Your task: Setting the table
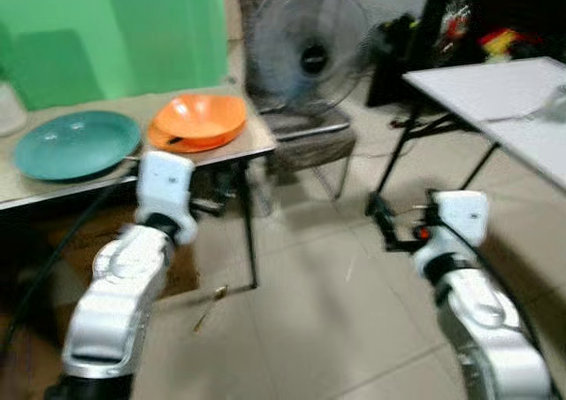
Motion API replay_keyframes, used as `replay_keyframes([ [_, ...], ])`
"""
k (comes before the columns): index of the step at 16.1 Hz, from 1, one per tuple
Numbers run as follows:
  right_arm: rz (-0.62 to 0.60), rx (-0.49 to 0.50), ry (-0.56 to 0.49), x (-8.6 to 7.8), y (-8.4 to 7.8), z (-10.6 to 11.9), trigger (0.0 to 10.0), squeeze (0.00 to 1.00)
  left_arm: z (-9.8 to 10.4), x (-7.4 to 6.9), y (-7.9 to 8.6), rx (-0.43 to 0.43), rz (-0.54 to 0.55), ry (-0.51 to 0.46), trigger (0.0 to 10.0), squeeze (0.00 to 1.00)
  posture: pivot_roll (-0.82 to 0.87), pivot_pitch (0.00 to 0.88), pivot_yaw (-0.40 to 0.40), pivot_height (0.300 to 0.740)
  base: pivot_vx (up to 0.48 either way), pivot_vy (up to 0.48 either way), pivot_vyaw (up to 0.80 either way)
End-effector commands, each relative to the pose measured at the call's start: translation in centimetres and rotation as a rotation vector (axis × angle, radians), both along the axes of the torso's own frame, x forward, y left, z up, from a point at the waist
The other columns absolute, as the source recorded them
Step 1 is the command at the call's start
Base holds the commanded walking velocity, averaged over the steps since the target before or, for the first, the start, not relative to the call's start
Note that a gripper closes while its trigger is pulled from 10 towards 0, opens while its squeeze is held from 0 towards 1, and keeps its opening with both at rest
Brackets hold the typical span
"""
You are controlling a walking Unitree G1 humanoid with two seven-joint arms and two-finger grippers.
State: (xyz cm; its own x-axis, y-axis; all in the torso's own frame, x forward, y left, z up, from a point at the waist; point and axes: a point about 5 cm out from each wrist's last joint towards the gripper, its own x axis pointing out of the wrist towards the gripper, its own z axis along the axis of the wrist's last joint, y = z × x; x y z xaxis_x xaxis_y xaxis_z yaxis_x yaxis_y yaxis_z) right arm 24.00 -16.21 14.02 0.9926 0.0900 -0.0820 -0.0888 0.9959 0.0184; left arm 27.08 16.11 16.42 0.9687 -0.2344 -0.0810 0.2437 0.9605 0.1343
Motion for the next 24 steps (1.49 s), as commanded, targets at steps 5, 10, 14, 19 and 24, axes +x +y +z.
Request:
replay_keyframes([
  [5,0.101,0.012,-0.006,-0.3,0.9,0.3,10.0,1.0,0.6,0.4,0.0,-0.012,0.022,-0.02,10.0,0.0,-0.04,0.0,-0.01,0.74,0.0,0.064,0.27],
  [10,0.186,0.014,-0.009,0.1,1.5,0.3,10.0,1.0,0.9,0.3,0.2,-0.002,0.011,-0.045,10.0,0.0,-0.02,0.0,-0.025,0.74,0.101,0.0,0.8],
  [14,0.226,0.003,-0.006,0.2,1.7,0.2,10.0,1.0,0.9,0.2,0.2,-0.001,0.011,-0.047,10.0,0.0,-0.01,0.0,-0.036,0.74,0.301,0.0,0.8],
  [19,0.214,-0.007,0.0,0.5,1.7,0.2,10.0,1.0,0.9,0.0,0.4,0.001,0.022,-0.045,10.0,0.0,0.0,0.0,-0.046,0.74,0.32,0.0,0.48],
  [24,0.266,-0.03,-0.007,0.3,2.1,0.1,10.0,1.0,0.8,-0.2,0.9,0.007,0.026,-0.039,10.0,0.0,0.01,0.0,-0.033,0.74,0.323,0.0,0.0],
])
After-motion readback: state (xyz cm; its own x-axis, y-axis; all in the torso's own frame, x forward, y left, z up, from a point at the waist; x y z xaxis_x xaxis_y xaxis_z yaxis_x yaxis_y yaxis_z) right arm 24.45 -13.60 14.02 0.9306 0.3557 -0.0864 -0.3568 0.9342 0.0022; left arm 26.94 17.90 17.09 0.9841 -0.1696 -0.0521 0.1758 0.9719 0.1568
